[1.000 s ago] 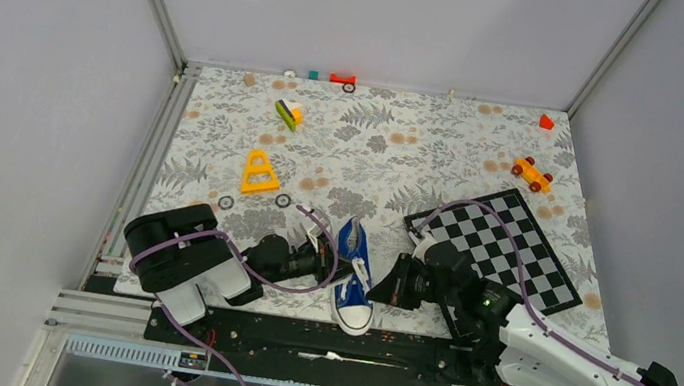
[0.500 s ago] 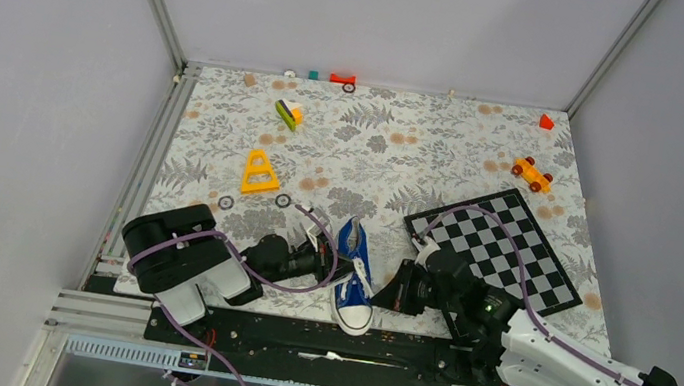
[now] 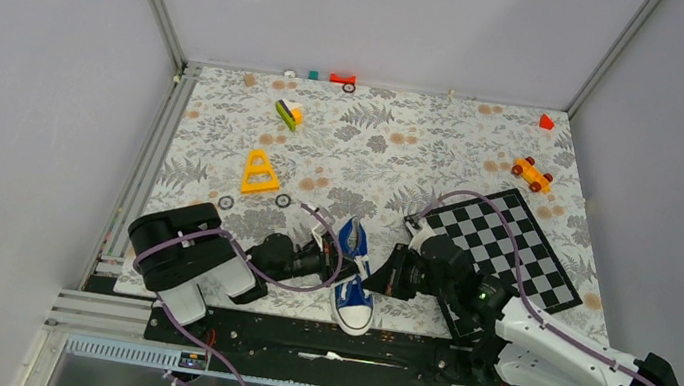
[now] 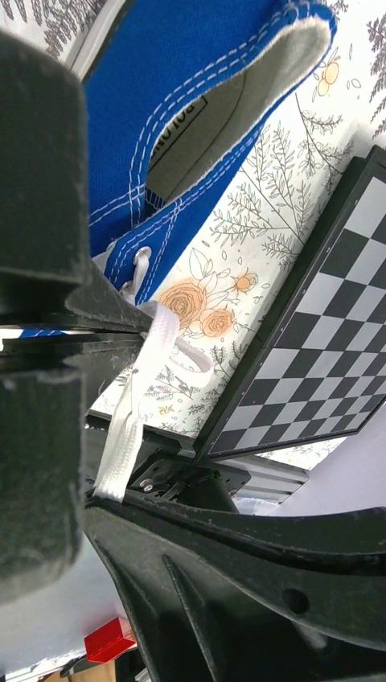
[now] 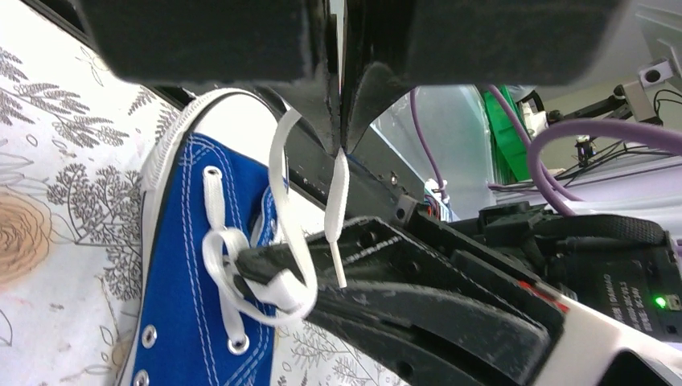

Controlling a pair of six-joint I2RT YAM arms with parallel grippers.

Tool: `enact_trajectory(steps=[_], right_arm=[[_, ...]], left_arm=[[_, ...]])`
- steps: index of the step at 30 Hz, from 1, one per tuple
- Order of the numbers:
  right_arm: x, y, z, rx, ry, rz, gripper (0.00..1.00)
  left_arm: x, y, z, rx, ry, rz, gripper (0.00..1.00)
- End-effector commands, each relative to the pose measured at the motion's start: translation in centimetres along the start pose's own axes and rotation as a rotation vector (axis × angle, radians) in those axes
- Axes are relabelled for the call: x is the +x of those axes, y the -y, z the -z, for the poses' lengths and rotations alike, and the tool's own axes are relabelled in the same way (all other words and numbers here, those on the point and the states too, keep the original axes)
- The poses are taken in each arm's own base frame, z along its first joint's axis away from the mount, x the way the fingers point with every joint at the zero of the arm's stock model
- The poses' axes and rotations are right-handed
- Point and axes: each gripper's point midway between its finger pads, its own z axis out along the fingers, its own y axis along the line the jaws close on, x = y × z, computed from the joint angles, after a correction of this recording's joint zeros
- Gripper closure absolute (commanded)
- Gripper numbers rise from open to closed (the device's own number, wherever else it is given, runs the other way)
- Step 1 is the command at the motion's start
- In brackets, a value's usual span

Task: Tie the shoes
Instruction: Wrap the shoelace around the shoelace.

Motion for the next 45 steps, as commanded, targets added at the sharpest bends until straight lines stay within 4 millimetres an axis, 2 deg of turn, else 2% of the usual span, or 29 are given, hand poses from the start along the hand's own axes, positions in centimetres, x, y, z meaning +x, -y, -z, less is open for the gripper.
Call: enact_trajectory(steps=[1,9,16,24,31,38,45], right_arm=[[-2.4,-2.9,-0.4,-0.061,0.079,0.046,1.00],[-2.7,-3.2,-0.8,-0.058,0.074,0.054,1.00],[-2.5,-4.9,-0.6,-0.157,0.068,0.053,1.00],[-2.1,-8.0,0.7,-0.282,0.032,0.088,1.00],[-1.2,-9.1,1.6,-0.317,-0.009,0.121,1.00],[-1.2,-10.5,2.4,-0.356,-0.015,0.149,1.00],[-0.9,-11.9,3.2,-0.388,-0.029,0.175,1.00]], left_arm=[[-1.5,2.2,-0.9,0.092,0.047,-0.020,1.00],[-1.4,2.3,-0.7,0.094,0.045,-0.027,1.00],[-1.6,2.4,-0.6,0.092,0.055,-0.031,1.00],[-1.9,2.1,-0.4,0.072,0.073,-0.038,1.00],[-2.3,1.8,-0.1,0.052,0.092,-0.045,1.00],[-3.2,2.0,0.3,0.045,0.127,-0.051,1.00],[-2.9,1.6,0.2,0.033,0.120,-0.052,1.00]])
